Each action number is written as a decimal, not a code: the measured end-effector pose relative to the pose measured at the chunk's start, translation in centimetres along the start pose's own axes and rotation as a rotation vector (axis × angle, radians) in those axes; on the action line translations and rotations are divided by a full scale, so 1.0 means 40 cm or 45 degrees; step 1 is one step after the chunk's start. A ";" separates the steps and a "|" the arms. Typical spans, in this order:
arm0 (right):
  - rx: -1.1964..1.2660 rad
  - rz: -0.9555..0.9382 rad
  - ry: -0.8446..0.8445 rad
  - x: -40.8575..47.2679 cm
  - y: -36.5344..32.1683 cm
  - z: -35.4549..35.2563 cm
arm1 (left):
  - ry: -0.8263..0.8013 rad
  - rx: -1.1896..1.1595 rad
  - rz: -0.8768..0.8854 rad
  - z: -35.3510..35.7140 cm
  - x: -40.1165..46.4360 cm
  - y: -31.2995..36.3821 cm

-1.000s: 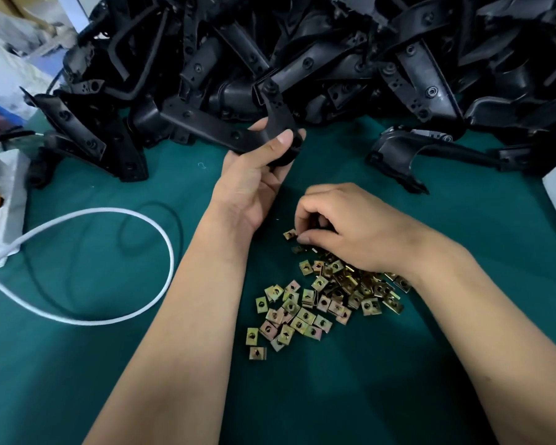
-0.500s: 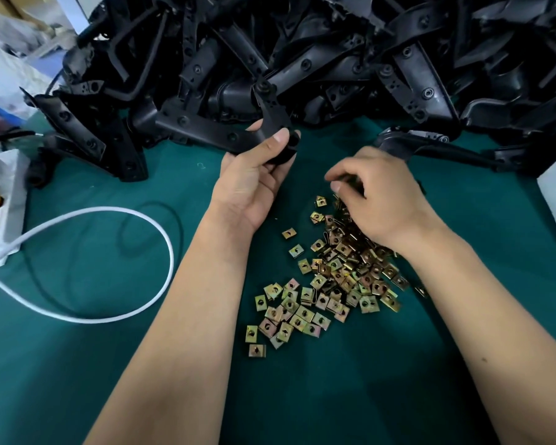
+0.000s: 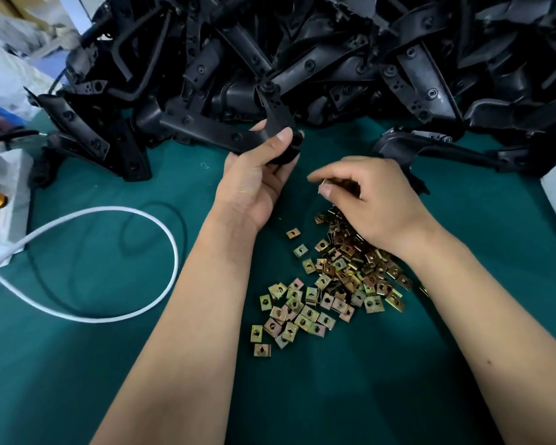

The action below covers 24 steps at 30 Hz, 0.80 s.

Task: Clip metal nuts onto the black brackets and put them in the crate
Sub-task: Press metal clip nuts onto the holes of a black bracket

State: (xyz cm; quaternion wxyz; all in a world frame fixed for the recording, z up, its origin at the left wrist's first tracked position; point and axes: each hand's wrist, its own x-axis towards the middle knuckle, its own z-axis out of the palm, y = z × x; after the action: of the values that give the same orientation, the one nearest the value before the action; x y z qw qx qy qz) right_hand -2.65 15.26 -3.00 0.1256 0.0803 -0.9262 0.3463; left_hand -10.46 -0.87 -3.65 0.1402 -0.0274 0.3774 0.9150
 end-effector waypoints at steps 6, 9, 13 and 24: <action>-0.187 -0.197 -0.203 -0.009 -0.025 0.017 | -0.018 0.031 0.022 -0.007 0.002 0.000; -0.162 -0.267 -0.372 -0.009 -0.038 0.029 | 0.009 0.044 0.015 -0.005 0.001 -0.002; -0.174 -0.289 -0.337 -0.009 -0.040 0.035 | -0.019 0.060 0.013 -0.006 0.000 -0.001; 0.938 0.158 0.323 0.008 0.010 -0.003 | -0.225 0.281 -0.111 -0.011 -0.012 0.003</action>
State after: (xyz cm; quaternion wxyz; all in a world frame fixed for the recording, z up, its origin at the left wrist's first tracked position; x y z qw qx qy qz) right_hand -3.05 15.61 -3.07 0.1806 0.0205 -0.7201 0.6697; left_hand -10.05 -1.38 -3.81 0.2146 0.0525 0.4605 0.8597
